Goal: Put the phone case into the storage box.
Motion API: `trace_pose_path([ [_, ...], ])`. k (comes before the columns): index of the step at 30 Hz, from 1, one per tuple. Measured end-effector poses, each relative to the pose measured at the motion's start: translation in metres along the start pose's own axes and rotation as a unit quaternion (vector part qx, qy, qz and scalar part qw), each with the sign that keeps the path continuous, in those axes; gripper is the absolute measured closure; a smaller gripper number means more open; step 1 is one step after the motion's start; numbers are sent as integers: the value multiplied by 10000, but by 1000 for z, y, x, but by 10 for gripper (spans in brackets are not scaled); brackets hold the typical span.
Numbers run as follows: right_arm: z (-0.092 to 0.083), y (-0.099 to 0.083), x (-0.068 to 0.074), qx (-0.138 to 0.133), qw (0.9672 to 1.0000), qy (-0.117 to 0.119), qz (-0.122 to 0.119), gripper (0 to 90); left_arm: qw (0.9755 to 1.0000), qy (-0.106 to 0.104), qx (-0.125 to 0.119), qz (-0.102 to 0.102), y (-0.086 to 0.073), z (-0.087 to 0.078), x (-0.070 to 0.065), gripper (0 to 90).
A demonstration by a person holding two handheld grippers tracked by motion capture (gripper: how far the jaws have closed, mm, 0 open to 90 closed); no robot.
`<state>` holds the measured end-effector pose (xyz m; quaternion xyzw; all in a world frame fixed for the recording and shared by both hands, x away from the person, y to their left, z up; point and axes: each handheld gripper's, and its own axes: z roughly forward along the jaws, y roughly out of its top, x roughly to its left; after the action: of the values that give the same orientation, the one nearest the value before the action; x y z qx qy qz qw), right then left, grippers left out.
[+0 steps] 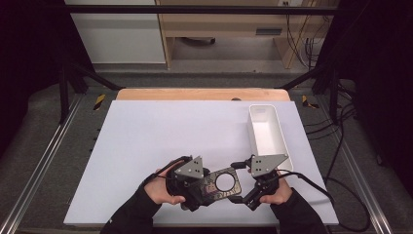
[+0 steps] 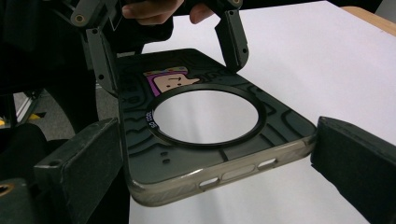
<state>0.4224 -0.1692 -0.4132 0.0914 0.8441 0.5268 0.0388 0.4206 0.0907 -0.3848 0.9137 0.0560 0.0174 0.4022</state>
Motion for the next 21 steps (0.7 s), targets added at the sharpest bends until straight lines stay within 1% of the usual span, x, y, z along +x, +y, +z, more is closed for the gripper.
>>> trace_pose_path([
  [9, 3, -1, 2, -5, 9999, 162, -27, 22, 9999, -99, -33, 120, 3, 2, -2, 116],
  [21, 6, -2, 2, -39, 9995, 324, -35, 40, 9998, -125, -37, 177, 4, 6, -3, 116],
])
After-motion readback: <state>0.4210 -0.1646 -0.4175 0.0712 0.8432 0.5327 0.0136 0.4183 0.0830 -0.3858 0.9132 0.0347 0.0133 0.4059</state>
